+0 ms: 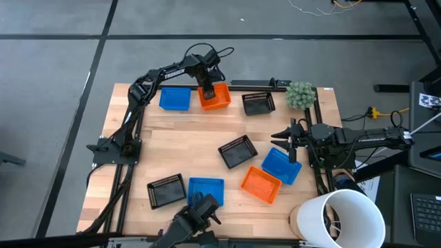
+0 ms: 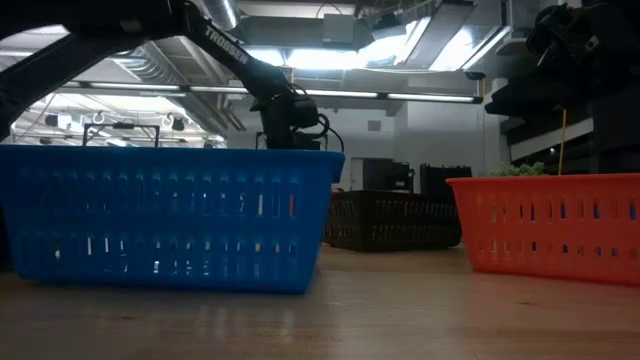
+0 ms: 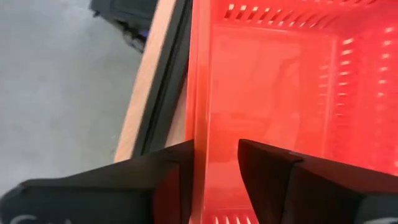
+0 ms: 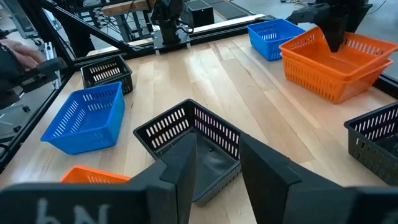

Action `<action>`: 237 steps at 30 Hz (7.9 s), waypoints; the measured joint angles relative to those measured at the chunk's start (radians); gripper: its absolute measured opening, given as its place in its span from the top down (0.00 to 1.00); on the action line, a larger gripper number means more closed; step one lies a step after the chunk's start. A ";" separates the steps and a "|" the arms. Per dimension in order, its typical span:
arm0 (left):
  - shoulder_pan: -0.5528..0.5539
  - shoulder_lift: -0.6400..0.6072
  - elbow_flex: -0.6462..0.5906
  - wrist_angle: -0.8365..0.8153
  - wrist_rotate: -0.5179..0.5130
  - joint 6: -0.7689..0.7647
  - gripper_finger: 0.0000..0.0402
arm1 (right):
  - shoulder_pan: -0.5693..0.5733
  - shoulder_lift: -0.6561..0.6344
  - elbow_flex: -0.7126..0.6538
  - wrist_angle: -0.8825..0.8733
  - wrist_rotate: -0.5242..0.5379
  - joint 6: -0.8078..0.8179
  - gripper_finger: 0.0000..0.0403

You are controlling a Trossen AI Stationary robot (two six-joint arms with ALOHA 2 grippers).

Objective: Stack baskets by color
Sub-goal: Stack the middle left orange bin on the top orange bin, then stack the middle right black bin on the top black bin

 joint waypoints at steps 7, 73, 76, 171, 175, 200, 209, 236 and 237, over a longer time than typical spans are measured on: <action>-0.029 -0.033 0.014 -0.011 -0.052 0.005 0.73 | 0.000 0.000 0.000 0.000 0.000 0.000 0.70; -0.656 -0.210 -0.182 -0.347 0.020 -0.707 0.72 | 0.000 0.000 0.001 -0.113 -0.167 0.108 0.70; -0.709 -0.198 -0.194 -0.303 0.029 -0.730 0.72 | 0.000 0.000 0.001 -0.113 -0.166 0.108 0.70; -0.789 -0.808 -0.945 -0.199 -0.620 -1.047 0.72 | -0.333 1.410 0.971 -0.698 -0.108 -0.494 0.99; -0.788 -0.808 -0.945 -0.200 -0.622 -1.042 0.72 | -0.334 1.410 1.138 -0.820 -0.006 -0.526 0.99; -0.787 -0.807 -0.945 -0.164 -0.661 -1.037 0.72 | -0.640 1.691 1.845 -1.313 0.263 -0.524 1.00; -0.787 -0.807 -0.945 -0.161 -0.661 -1.013 0.72 | -0.645 1.790 1.845 -1.428 0.295 -0.625 1.00; -0.787 -0.807 -0.945 -0.159 -0.660 -1.015 0.72 | -0.649 1.796 1.755 -1.288 0.050 -0.811 0.92; -0.788 -0.807 -0.945 -0.159 -0.660 -1.015 0.72 | -0.649 1.796 1.755 -1.281 0.050 -0.812 0.90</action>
